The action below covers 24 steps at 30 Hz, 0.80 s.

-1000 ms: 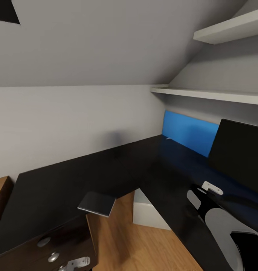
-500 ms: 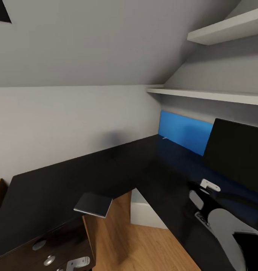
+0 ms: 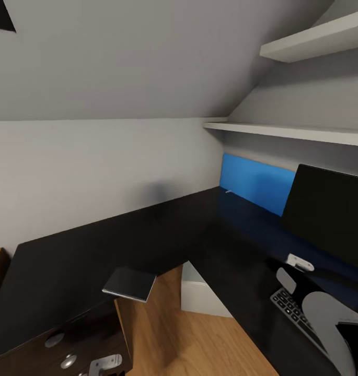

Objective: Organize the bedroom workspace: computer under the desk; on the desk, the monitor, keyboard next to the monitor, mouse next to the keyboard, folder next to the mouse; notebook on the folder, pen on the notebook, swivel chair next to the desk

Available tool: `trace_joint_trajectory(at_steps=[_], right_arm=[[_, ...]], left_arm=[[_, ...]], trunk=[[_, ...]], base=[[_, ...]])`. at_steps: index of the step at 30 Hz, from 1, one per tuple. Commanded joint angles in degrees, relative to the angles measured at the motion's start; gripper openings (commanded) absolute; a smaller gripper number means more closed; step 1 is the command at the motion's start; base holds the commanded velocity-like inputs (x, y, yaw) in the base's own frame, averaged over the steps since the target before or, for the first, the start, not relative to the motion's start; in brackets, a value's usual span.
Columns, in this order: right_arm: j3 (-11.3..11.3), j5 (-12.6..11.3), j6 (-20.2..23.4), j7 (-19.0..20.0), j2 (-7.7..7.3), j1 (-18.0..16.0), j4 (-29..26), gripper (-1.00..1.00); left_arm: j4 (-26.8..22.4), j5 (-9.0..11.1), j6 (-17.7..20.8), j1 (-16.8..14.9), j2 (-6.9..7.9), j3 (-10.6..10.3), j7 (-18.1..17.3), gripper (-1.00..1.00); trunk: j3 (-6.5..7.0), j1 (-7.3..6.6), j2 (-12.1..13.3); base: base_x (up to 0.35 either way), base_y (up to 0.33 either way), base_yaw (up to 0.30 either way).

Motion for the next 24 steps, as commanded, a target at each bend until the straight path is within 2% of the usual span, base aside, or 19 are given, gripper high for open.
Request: trace_joint_trajectory(at_steps=[1, 4, 10, 12, 15, 24], right_arm=[[-0.16, -0.11, 1.43, 0.03, -0.08, 0.0, -0.17, -1.0], [-0.19, -0.01, 4.53, 2.16, -0.24, 0.0, -0.27, -1.0], [-0.14, 0.04, 7.01, 3.7, -0.3, -0.03, -0.31, -1.0], [-0.12, 0.29, 7.9, 5.67, -0.43, -0.04, -0.34, -1.0], [-0.12, 0.25, 8.99, 7.43, -1.45, -0.04, -0.3, -1.0], [-0.19, -0.01, 9.68, 8.02, -3.23, -0.01, -0.23, -1.0]], left_arm=[[-0.08, 0.33, 0.08, -0.07, 0.07, -0.19, 0.45, 1.0], [0.25, 0.33, 0.08, -0.07, 0.07, -0.18, 0.46, 1.0], [0.38, 0.3, 0.08, -0.07, 0.07, -0.18, 0.46, 1.0], [0.38, 0.28, 0.02, -0.07, 0.05, -0.18, 0.46, 1.0], [0.39, 0.27, 0.0, -0.07, 0.06, -0.18, 0.47, 1.0], [0.4, 0.24, 0.0, -0.07, 0.07, -0.18, 0.54, 1.0]], trunk=[[-0.06, 0.0, -0.04], [-0.06, 0.0, -0.04], [-0.06, 0.0, -0.04], [-0.06, 0.0, -0.04], [-0.06, 0.0, -0.04], [-0.06, 0.0, -0.04]], base=[[0.0, 0.0, 0.0], [0.0, 0.0, 0.0], [0.0, 0.0, 0.0], [0.0, 0.0, 0.0], [0.0, 0.0, 0.0], [0.0, 0.0, 0.0]])
